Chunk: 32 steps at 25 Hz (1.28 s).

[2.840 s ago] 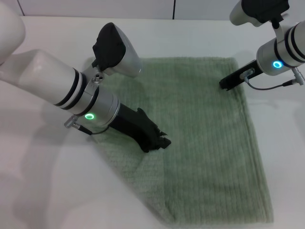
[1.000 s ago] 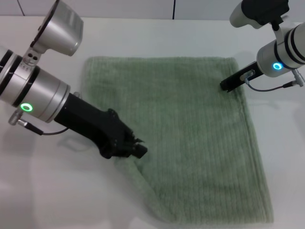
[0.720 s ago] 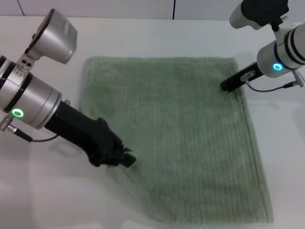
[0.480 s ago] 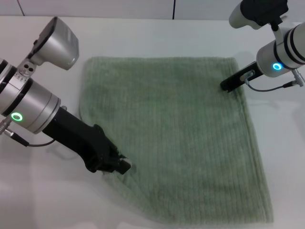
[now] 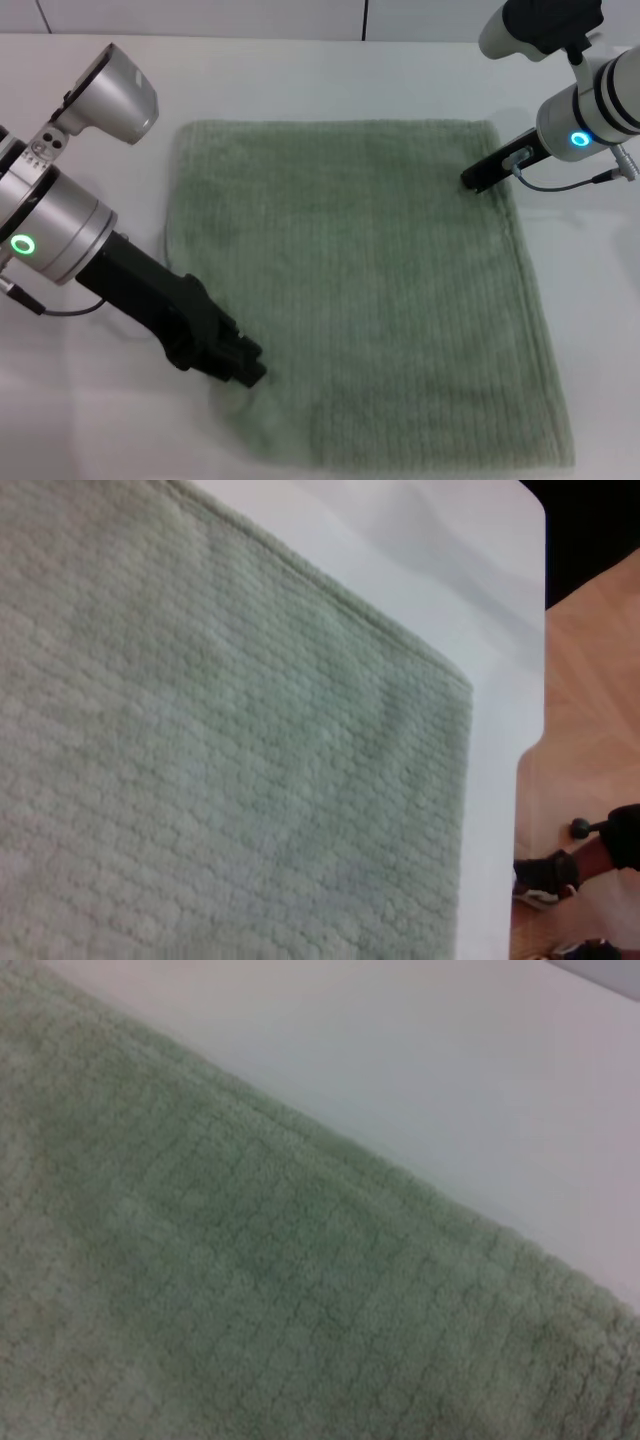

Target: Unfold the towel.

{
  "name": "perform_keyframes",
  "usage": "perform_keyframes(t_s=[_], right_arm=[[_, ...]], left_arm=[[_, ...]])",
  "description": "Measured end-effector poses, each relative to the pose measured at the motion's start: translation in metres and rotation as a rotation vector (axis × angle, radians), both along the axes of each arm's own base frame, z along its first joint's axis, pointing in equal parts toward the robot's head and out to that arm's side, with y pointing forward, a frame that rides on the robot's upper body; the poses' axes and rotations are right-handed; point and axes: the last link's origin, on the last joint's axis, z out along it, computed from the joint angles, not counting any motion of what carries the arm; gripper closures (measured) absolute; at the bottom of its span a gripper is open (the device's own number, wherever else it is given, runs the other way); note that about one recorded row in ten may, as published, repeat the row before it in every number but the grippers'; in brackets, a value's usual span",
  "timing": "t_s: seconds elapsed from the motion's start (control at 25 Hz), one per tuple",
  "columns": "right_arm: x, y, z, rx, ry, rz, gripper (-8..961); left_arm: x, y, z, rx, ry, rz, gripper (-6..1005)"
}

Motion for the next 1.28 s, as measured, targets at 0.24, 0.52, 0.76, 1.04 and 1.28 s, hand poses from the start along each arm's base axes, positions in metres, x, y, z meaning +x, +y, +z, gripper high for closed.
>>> perform_keyframes(t_s=[0.24, 0.52, 0.76, 1.04, 1.28], right_arm=[[0.0, 0.0, -0.001, -0.001, 0.001, 0.0, 954], [0.0, 0.0, 0.0, 0.004, 0.002, 0.001, 954], [-0.007, 0.005, 0.001, 0.024, 0.011, 0.038, 954], [-0.034, 0.022, 0.006, 0.14, 0.047, 0.157, 954], [-0.056, 0.04, 0.019, 0.374, 0.118, 0.295, 954]], left_arm=[[-0.004, -0.003, 0.002, -0.009, 0.013, -0.001, 637], [-0.007, 0.009, 0.017, 0.112, -0.072, -0.025, 345], [-0.008, 0.031, 0.029, 0.393, -0.284, -0.066, 265], [-0.013, 0.06, 0.015, 0.732, -0.494, -0.063, 269], [-0.034, 0.063, 0.04, 1.122, -0.755, 0.053, 271]])
